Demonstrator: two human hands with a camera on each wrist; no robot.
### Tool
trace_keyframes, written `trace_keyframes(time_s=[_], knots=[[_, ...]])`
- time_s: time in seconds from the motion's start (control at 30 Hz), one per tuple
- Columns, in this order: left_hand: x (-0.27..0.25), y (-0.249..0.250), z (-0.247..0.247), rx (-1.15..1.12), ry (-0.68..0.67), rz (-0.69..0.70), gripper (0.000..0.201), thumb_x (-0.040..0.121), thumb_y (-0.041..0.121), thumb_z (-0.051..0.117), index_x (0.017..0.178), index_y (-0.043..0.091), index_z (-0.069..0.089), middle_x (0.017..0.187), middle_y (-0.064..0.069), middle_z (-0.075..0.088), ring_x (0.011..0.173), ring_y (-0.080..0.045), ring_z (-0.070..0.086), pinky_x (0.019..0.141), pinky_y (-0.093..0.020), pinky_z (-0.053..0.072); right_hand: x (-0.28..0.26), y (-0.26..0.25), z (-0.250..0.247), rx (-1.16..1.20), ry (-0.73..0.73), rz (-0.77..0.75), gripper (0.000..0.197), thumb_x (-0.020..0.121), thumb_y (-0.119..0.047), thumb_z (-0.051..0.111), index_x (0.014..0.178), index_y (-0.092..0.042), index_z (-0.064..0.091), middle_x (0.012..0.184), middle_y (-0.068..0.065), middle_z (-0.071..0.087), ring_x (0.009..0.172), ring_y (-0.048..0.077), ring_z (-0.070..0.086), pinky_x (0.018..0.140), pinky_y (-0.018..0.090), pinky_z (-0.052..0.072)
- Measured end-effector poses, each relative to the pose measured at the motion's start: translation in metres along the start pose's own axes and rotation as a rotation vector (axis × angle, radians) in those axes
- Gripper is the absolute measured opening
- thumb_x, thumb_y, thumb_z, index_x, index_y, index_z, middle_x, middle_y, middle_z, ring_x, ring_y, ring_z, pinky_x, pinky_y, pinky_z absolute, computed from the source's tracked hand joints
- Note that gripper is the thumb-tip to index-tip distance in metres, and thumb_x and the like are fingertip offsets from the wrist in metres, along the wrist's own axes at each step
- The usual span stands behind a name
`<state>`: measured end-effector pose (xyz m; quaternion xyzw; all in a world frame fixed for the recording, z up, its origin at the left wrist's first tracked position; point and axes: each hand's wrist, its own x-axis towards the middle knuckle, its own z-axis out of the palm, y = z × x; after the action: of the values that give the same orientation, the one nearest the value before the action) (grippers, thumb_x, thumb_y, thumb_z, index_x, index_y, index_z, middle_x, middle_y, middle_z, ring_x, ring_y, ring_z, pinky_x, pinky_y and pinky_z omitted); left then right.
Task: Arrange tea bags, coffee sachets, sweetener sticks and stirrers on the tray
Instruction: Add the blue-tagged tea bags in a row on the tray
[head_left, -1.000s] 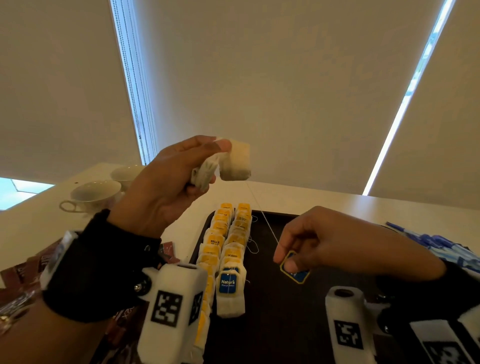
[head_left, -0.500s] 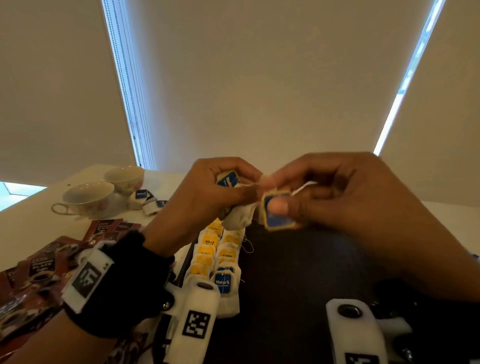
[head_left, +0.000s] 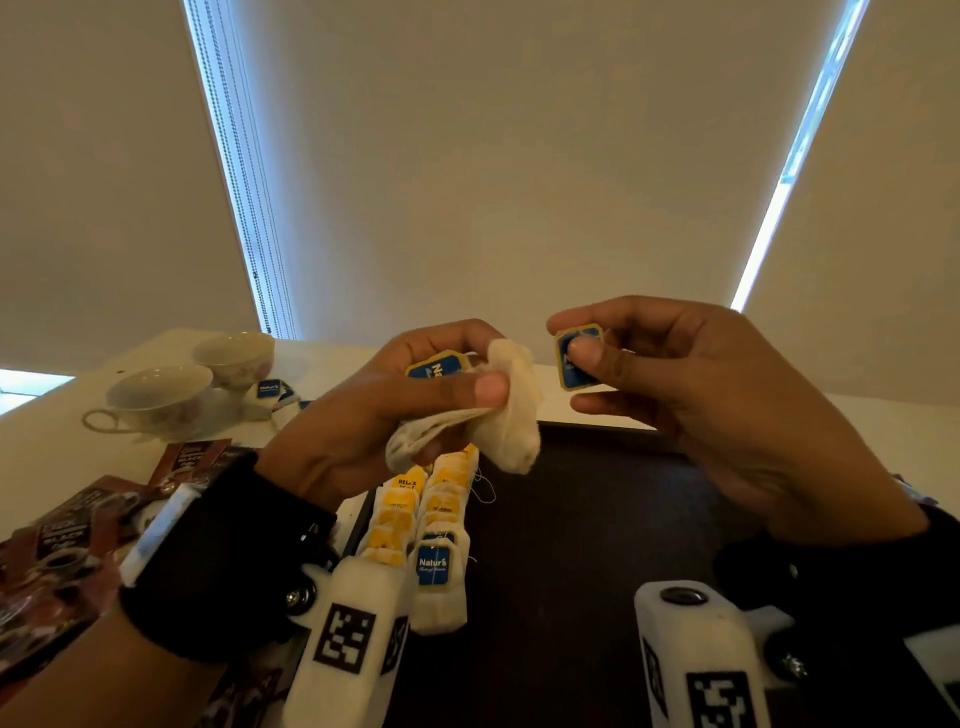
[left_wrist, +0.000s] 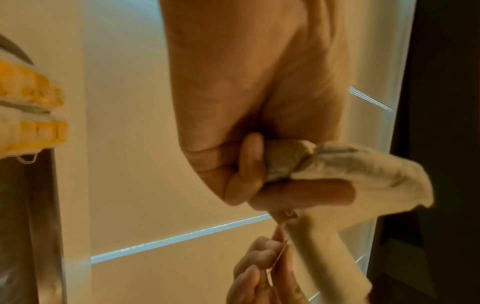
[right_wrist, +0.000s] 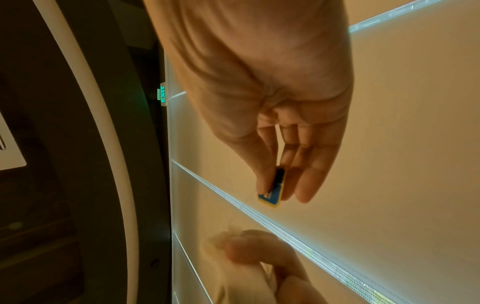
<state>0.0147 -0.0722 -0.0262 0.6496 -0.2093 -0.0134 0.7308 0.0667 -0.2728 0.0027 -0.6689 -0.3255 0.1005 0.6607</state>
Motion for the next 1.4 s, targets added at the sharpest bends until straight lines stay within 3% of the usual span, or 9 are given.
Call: trace_keyframes(time_s=[0.37, 0.57, 0.7, 0.8, 0.87, 1.03, 1.2, 1.3, 1.4], knots=[[0.000, -0.003, 0.004, -0.188, -0.187, -0.028, 0.006, 0.083, 0.020, 0.065, 0.088, 0.018, 0.066, 0.077, 0.005, 0.065, 0.059, -0.003, 0.059, 0.053, -0.015, 0.049, -0.003, -0.003, 0.005, -0.192, -0.161, -0.219, 0.027, 0.078, -0.011, 0.064, 0.104, -0.017, 0.069, 0.096, 0.009, 0.069, 0.091, 0.023, 0.067, 0.078, 0.032, 0.057], [0.000, -0.006, -0.004, -0.085, -0.141, -0.135, 0.051, 0.077, 0.025, 0.073, 0.126, 0.019, 0.059, 0.090, -0.009, 0.063, 0.066, -0.019, 0.035, 0.050, -0.018, 0.039, -0.004, -0.004, 0.009, -0.229, -0.208, -0.327, 0.026, 0.072, -0.008, 0.069, 0.097, -0.011, 0.070, 0.087, -0.006, 0.071, 0.083, 0.008, 0.068, 0.074, 0.014, 0.050], [-0.002, -0.005, 0.001, -0.063, -0.225, -0.104, 0.026, 0.087, 0.015, 0.058, 0.113, 0.016, 0.061, 0.076, 0.004, 0.066, 0.051, -0.012, 0.046, 0.042, -0.024, 0.027, -0.004, -0.001, 0.013, -0.254, -0.161, -0.358, 0.019, 0.072, -0.009, 0.072, 0.090, -0.007, 0.072, 0.080, -0.001, 0.069, 0.082, 0.019, 0.068, 0.079, 0.029, 0.053], [0.000, -0.001, 0.004, -0.068, -0.146, -0.154, 0.027, 0.092, 0.008, 0.047, 0.118, 0.006, 0.049, 0.078, 0.001, 0.069, 0.049, -0.010, 0.055, 0.041, -0.014, 0.034, -0.003, 0.000, 0.015, -0.303, -0.118, -0.336, 0.012, 0.073, -0.015, 0.071, 0.084, -0.012, 0.072, 0.074, -0.004, 0.068, 0.076, 0.012, 0.067, 0.076, 0.022, 0.051], [0.002, 0.005, 0.004, 0.072, 0.009, -0.174, 0.019, 0.093, 0.012, 0.048, 0.110, 0.010, 0.057, 0.078, 0.002, 0.070, 0.055, -0.005, 0.061, 0.046, -0.015, 0.046, -0.002, 0.000, 0.012, -0.338, -0.062, -0.297, 0.009, 0.073, -0.017, 0.071, 0.082, -0.016, 0.072, 0.075, -0.003, 0.070, 0.073, 0.009, 0.066, 0.071, 0.017, 0.051], [0.000, 0.019, 0.002, 0.532, 0.367, -0.019, 0.022, 0.088, 0.027, 0.051, 0.092, 0.012, 0.066, 0.049, 0.018, 0.054, 0.039, 0.005, 0.048, 0.040, -0.007, 0.036, -0.001, -0.001, 0.002, -0.414, 0.024, -0.159, 0.004, 0.074, -0.019, 0.073, 0.077, -0.021, 0.073, 0.072, -0.002, 0.069, 0.066, 0.015, 0.065, 0.063, 0.019, 0.054], [-0.003, 0.027, 0.026, 1.007, 0.220, 0.041, 0.047, 0.059, 0.056, 0.066, 0.099, 0.031, 0.065, 0.054, 0.015, 0.054, 0.052, 0.003, 0.051, 0.050, -0.009, 0.038, 0.002, 0.006, -0.001, -0.466, 0.042, -0.039, 0.006, 0.074, -0.024, 0.074, 0.080, -0.022, 0.074, 0.075, 0.005, 0.069, 0.076, 0.024, 0.066, 0.074, 0.036, 0.058], [-0.004, 0.020, 0.027, 1.400, 0.200, 0.114, 0.052, 0.061, 0.059, 0.067, 0.109, 0.041, 0.058, 0.056, 0.018, 0.041, 0.063, 0.014, 0.049, 0.050, -0.010, 0.026, 0.002, 0.009, -0.002, -0.432, 0.047, 0.027, 0.006, 0.074, -0.021, 0.074, 0.080, -0.019, 0.074, 0.080, 0.005, 0.070, 0.078, 0.018, 0.068, 0.073, 0.030, 0.059], [-0.003, 0.016, 0.024, 1.496, 0.182, 0.230, 0.042, 0.072, 0.044, 0.071, 0.111, 0.031, 0.062, 0.057, 0.026, 0.030, 0.045, 0.006, 0.039, 0.051, -0.014, 0.023, 0.002, 0.008, -0.001, -0.339, 0.044, 0.093, 0.004, 0.075, -0.017, 0.074, 0.079, -0.017, 0.075, 0.077, 0.002, 0.071, 0.073, 0.010, 0.067, 0.064, 0.018, 0.056]])
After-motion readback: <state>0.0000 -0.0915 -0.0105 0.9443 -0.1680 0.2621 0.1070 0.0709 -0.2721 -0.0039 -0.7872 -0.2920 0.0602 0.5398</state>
